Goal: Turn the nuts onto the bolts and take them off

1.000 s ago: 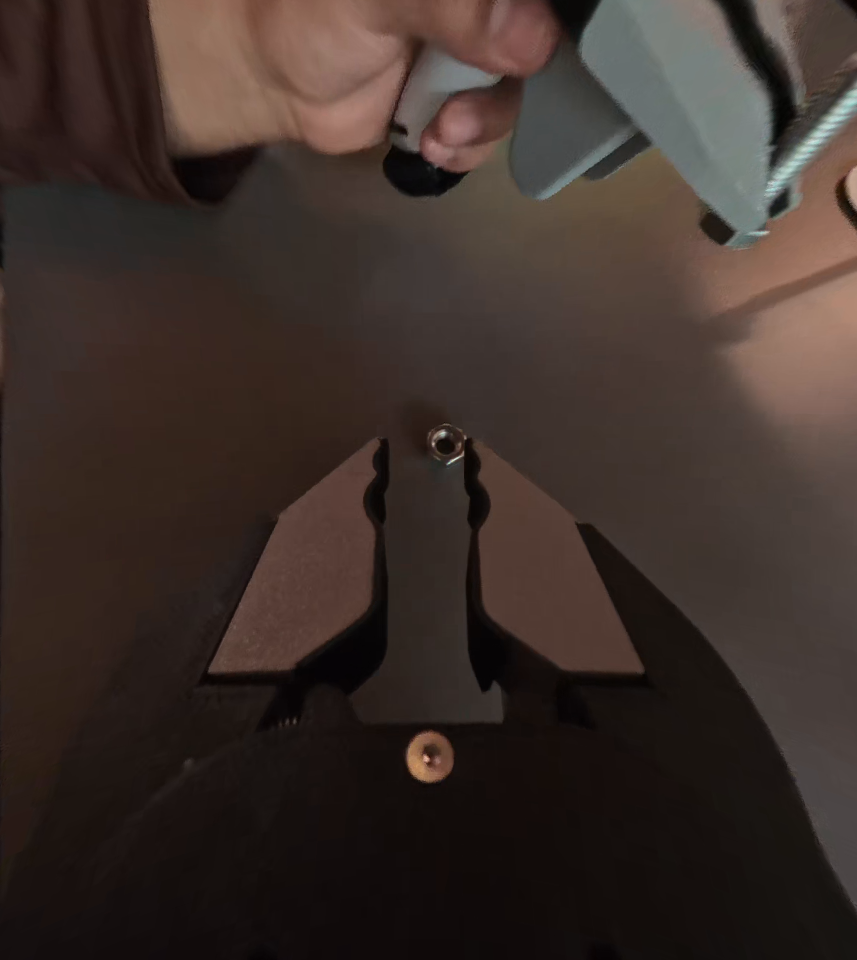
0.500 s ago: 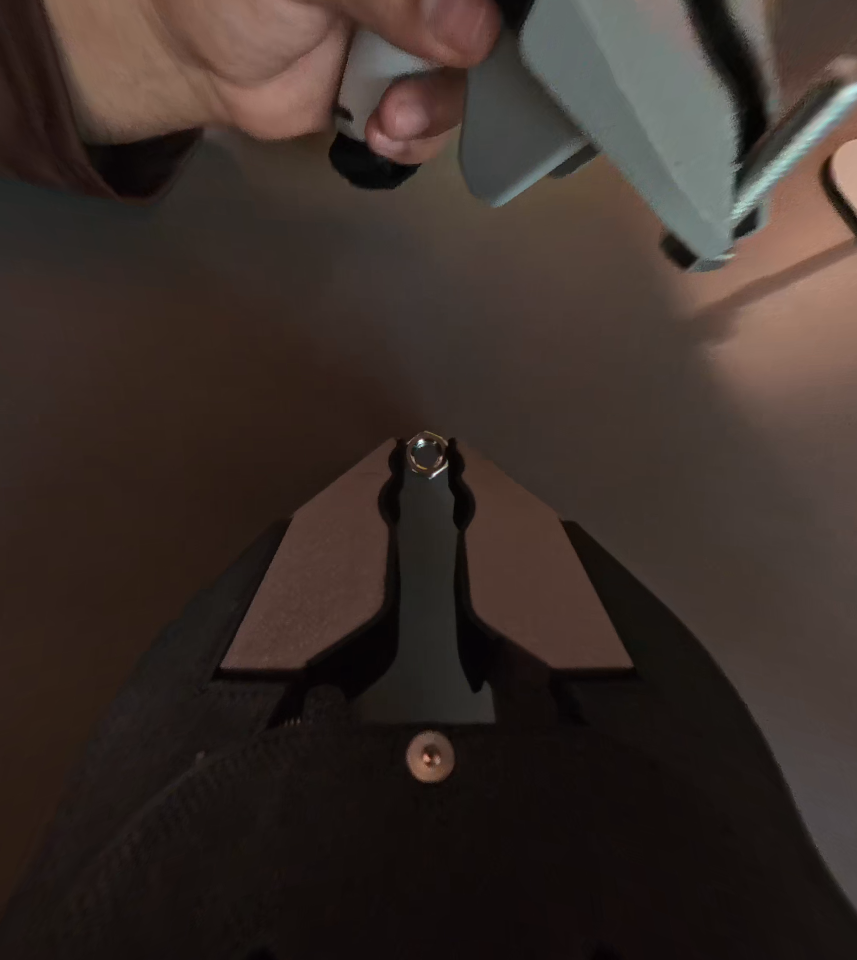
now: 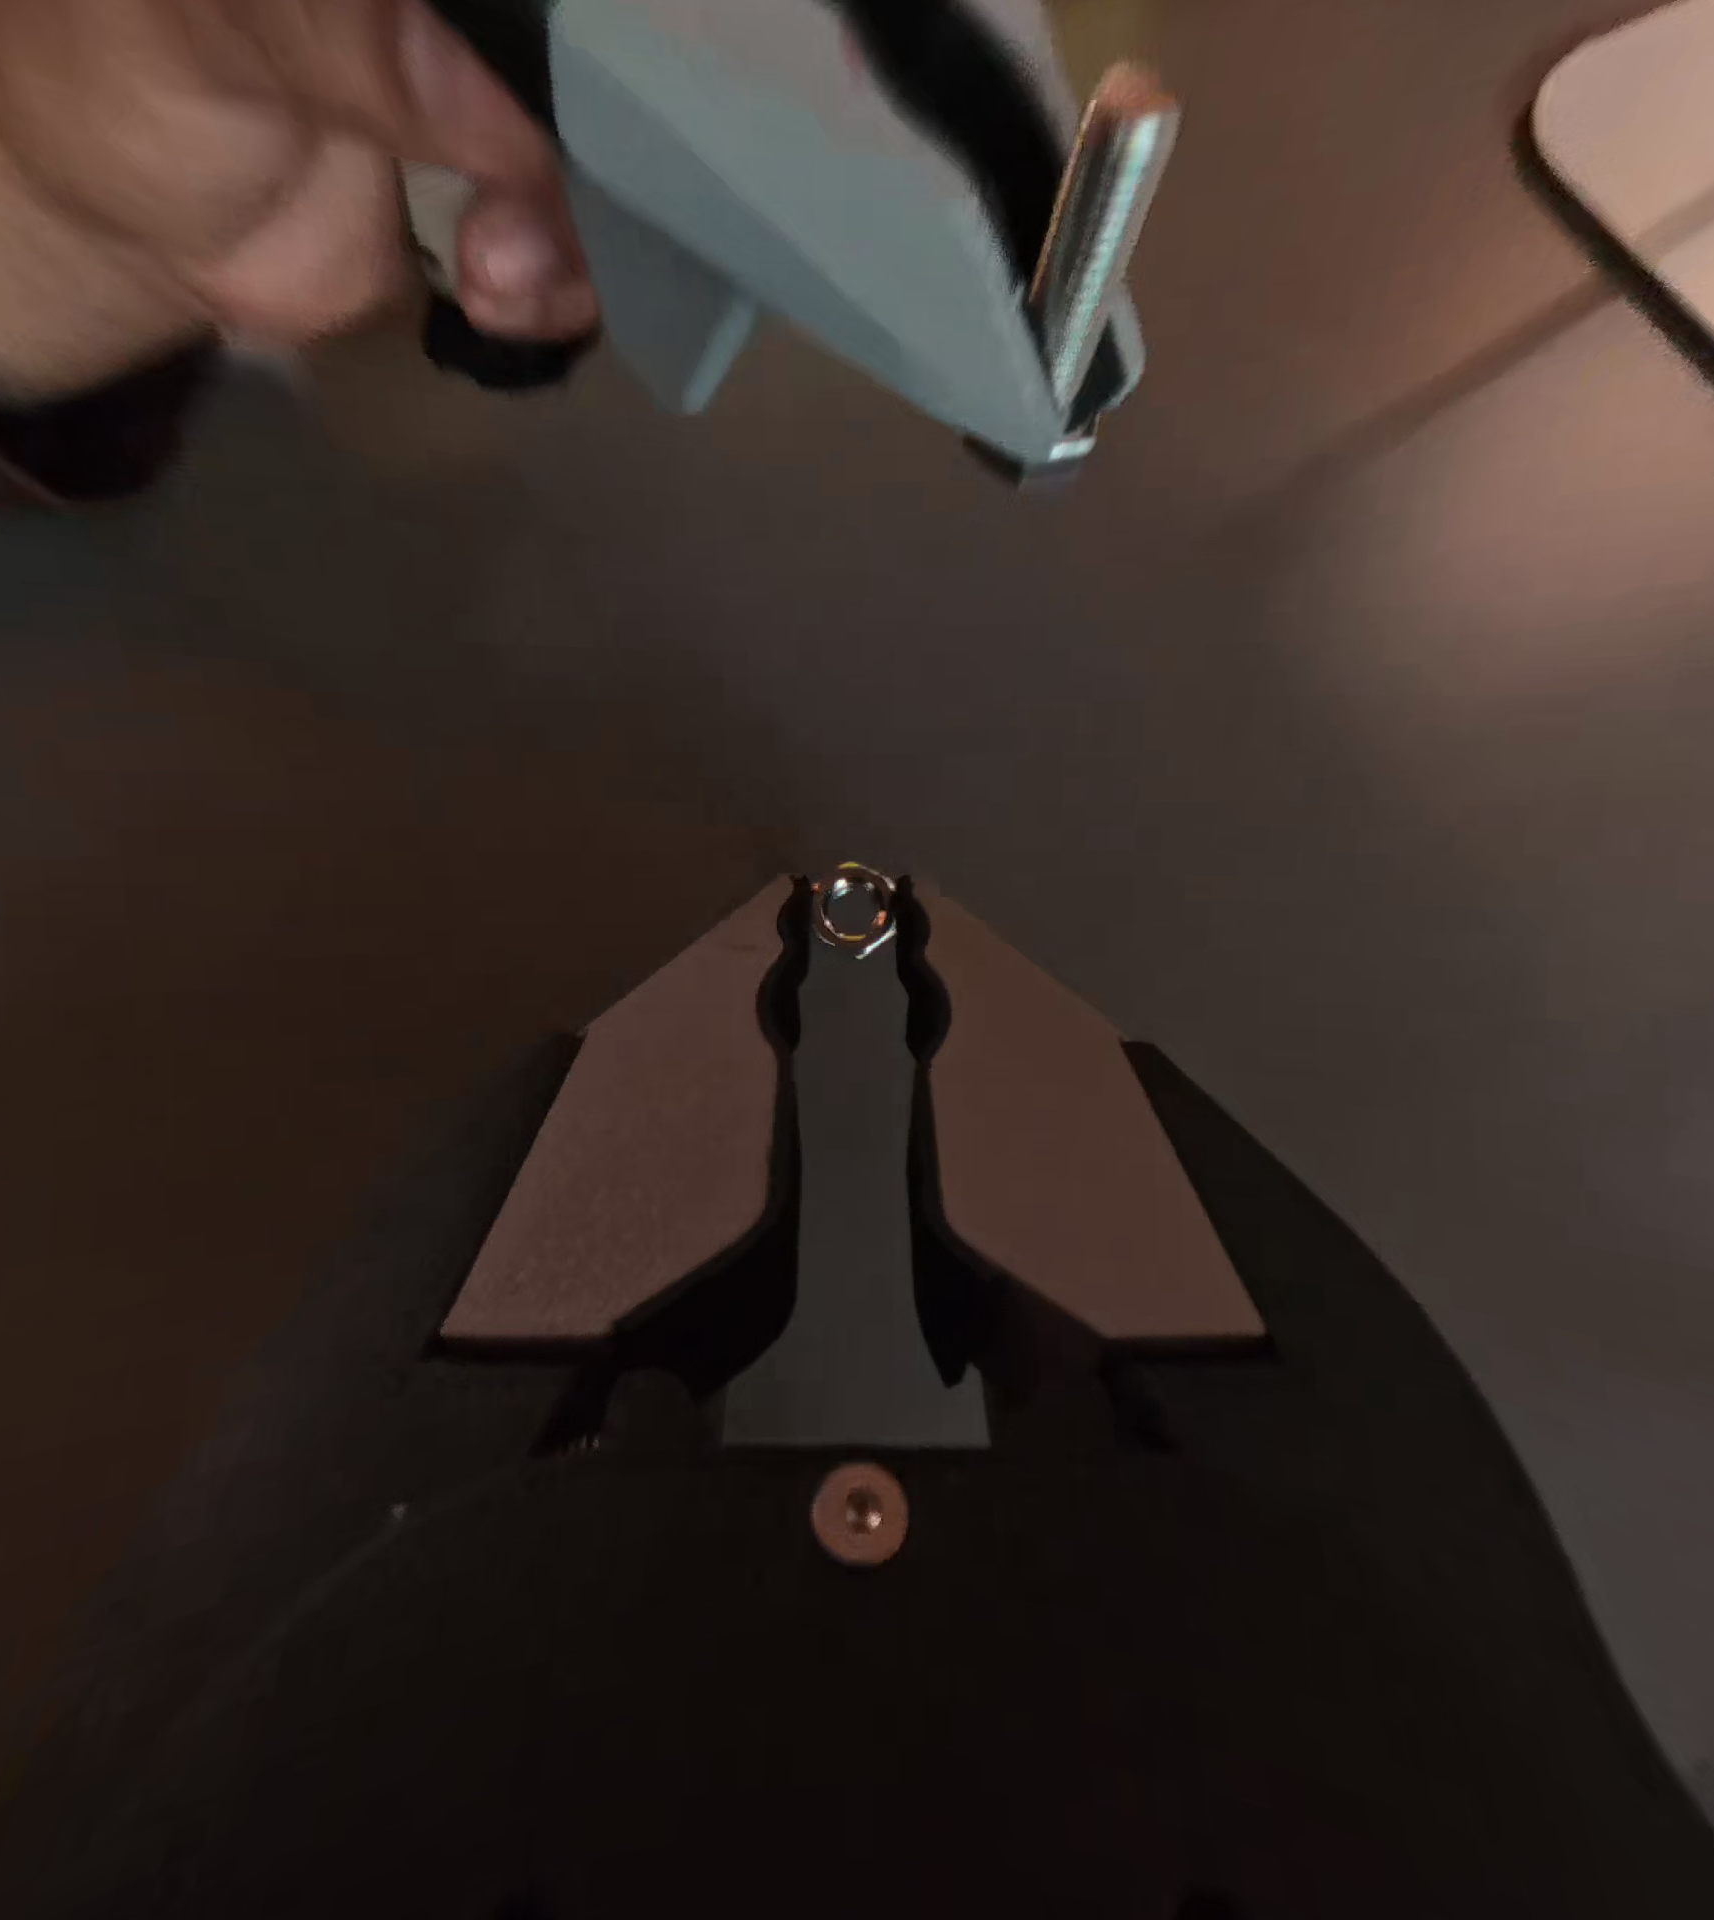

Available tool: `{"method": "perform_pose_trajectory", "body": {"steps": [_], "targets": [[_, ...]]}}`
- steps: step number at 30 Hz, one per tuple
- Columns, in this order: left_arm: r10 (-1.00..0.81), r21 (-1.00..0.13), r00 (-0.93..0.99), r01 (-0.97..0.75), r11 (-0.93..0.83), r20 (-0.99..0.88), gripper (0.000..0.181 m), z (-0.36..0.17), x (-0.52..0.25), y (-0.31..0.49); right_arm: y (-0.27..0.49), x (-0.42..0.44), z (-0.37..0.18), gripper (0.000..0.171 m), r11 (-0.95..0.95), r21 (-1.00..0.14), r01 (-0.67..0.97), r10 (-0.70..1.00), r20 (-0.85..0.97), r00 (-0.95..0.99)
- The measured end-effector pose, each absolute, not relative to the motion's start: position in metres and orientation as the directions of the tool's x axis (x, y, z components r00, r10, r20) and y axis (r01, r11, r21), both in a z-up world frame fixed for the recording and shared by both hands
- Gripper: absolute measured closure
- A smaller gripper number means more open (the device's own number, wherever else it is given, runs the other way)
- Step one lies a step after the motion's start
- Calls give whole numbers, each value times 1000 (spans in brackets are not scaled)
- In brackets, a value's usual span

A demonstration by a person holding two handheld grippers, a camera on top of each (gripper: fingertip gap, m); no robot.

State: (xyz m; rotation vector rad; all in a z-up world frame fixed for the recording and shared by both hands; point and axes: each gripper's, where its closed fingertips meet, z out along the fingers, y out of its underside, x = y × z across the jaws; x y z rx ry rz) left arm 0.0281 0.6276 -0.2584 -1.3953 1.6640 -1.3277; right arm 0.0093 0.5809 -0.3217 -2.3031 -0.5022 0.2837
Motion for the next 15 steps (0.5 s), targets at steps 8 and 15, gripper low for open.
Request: {"method": "perform_pose_trajectory", "body": {"steps": [8,15], "targets": [[-948,-931,-281,-363,-42,152,173,-259,28,626,582,8,-331,158,-623,-692,363,458,53,887],[-947,-931,-284,-363,-39,151,173,-259,28,625,584,9,-333,152,-614,-692,379,464,72,883]]}}
